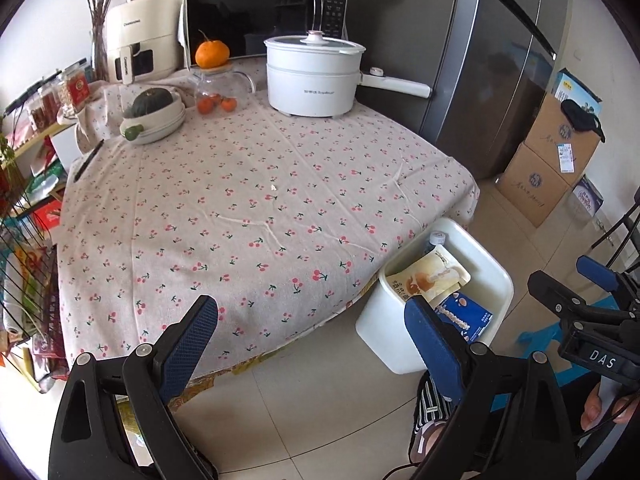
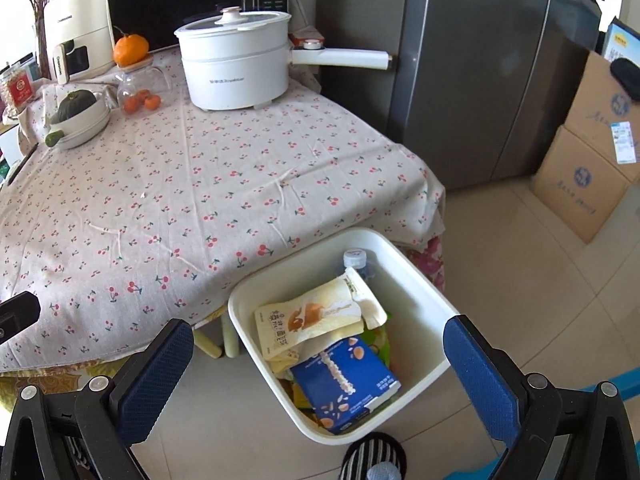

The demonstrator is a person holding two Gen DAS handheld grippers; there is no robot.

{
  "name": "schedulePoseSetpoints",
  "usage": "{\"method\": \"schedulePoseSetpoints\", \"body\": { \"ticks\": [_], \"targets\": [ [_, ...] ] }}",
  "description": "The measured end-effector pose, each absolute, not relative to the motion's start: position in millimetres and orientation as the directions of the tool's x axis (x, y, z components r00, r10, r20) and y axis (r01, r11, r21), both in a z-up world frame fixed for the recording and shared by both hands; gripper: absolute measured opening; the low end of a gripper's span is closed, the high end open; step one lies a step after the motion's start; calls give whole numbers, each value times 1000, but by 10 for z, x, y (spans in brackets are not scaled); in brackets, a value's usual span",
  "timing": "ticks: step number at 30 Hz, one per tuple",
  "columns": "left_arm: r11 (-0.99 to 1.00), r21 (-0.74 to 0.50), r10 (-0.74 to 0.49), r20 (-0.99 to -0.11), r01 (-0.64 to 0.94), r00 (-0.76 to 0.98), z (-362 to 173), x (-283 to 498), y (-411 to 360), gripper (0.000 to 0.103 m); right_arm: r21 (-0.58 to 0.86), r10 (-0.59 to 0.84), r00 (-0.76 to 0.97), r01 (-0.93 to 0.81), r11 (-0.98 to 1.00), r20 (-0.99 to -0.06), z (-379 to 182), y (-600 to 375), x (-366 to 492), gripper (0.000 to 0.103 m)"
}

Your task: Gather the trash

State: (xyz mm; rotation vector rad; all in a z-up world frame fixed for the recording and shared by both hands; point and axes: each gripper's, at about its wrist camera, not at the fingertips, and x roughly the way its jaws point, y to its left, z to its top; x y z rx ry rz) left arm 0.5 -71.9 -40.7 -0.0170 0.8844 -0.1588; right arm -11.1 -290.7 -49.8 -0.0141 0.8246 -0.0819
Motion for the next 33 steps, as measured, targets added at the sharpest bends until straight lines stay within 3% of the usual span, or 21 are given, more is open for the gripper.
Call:
{"method": "schedulePoseSetpoints", "body": {
  "ticks": [33],
  "targets": [
    [992,-60,-120,-747,114,653,-387,-168,-671,97,-97,-128,704,84,992,-699,-527,-2673,-133,102]
  ]
}}
